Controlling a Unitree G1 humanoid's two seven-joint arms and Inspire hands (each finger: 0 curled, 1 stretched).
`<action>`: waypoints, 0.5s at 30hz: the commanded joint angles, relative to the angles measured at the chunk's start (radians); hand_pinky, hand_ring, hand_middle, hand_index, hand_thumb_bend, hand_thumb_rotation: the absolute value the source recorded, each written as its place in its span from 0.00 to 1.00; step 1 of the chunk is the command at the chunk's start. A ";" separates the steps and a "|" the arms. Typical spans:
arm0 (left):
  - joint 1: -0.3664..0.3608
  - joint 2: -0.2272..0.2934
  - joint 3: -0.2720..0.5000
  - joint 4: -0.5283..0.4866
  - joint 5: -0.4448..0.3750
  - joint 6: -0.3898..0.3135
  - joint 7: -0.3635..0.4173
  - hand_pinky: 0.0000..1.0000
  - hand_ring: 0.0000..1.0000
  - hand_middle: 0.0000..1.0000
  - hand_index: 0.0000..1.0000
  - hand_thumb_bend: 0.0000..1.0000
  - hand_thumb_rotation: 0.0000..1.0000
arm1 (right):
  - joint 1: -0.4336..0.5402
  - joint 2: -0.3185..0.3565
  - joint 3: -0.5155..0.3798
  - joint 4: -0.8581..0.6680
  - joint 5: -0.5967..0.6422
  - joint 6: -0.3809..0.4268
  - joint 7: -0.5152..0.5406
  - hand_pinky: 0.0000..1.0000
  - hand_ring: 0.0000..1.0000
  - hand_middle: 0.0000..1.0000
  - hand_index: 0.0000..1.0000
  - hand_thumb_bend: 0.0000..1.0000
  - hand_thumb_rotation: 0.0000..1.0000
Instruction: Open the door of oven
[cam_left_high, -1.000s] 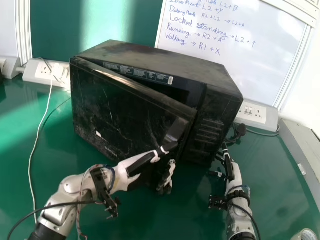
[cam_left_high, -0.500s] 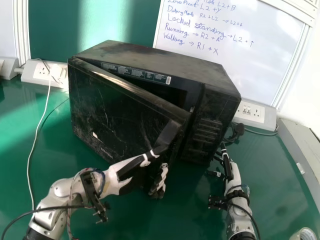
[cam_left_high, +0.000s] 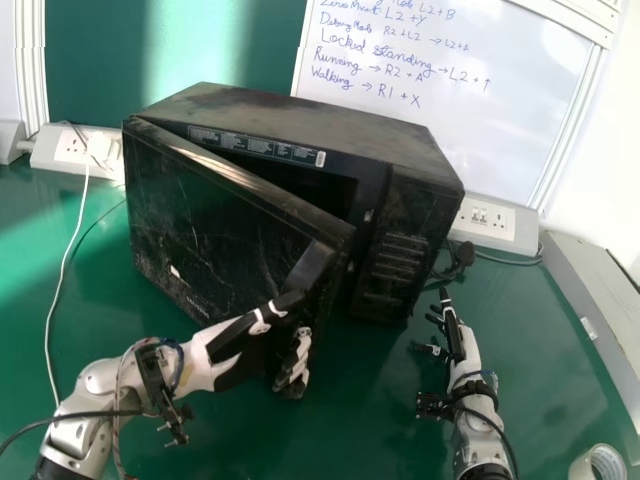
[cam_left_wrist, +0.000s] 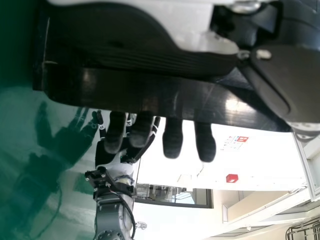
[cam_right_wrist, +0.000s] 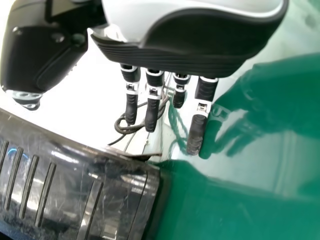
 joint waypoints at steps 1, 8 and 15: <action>0.026 -0.022 0.085 -0.017 -0.149 0.041 0.035 0.00 0.03 0.07 0.09 0.72 0.76 | 0.022 0.002 -0.002 0.025 -0.006 0.028 -0.009 0.55 0.69 0.82 0.83 0.93 0.97; 0.006 0.025 0.133 0.006 -0.218 0.086 -0.022 0.00 0.02 0.07 0.08 0.75 0.78 | 0.022 0.001 -0.002 0.026 -0.007 0.027 -0.013 0.55 0.68 0.81 0.83 0.93 0.98; 0.004 0.058 0.171 0.005 -0.263 0.086 -0.111 0.00 0.02 0.06 0.08 0.71 0.80 | 0.020 0.003 -0.016 0.027 0.006 0.033 -0.010 0.55 0.68 0.81 0.82 0.91 0.96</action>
